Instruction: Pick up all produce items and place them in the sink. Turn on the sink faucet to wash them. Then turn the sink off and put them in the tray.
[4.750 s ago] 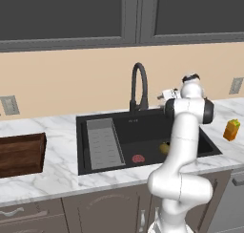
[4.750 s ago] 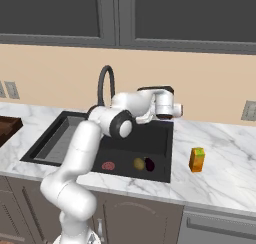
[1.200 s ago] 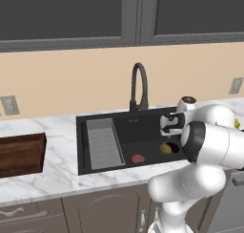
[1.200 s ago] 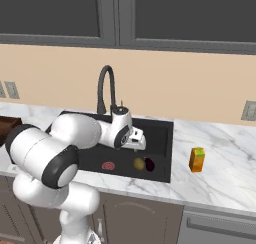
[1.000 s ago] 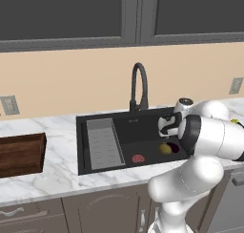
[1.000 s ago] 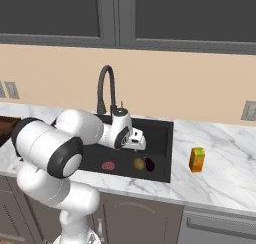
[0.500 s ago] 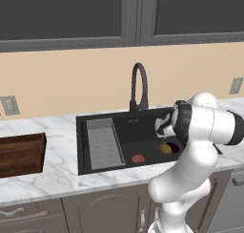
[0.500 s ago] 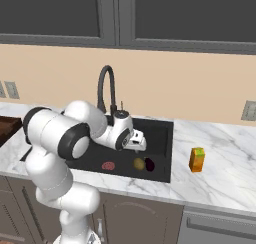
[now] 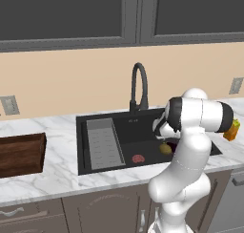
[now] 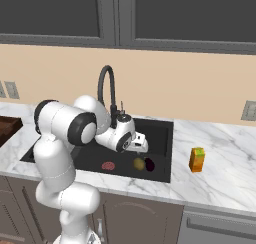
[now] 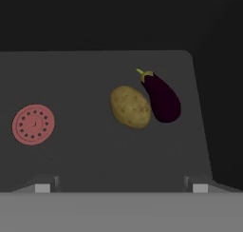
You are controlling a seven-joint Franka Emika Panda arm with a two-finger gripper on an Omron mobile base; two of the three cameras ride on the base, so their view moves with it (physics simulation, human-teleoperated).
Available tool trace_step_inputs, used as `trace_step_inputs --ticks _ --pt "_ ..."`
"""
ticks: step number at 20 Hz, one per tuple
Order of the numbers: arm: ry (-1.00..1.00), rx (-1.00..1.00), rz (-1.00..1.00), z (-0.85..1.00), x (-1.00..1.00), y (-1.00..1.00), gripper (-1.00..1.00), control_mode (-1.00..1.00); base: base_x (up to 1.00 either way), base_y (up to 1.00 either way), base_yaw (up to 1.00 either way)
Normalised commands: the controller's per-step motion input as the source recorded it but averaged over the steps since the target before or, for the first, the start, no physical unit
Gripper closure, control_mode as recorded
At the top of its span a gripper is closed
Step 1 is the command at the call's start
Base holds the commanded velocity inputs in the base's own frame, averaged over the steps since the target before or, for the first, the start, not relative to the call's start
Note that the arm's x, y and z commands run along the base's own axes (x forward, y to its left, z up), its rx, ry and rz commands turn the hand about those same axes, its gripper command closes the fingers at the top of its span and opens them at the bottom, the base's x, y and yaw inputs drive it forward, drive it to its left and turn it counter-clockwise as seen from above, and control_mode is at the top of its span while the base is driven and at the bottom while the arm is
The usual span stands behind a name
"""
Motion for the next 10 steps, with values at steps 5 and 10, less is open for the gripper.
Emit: trace_step_inputs --ticks 5,10 --pt "0.0 0.0 0.01 -0.2 0.25 -0.12 -1.0 -1.0 0.0 0.0 0.0" --pt "0.0 0.0 0.05 -0.24 0.25 -0.01 -1.0 -1.0 0.0 0.0 0.0"
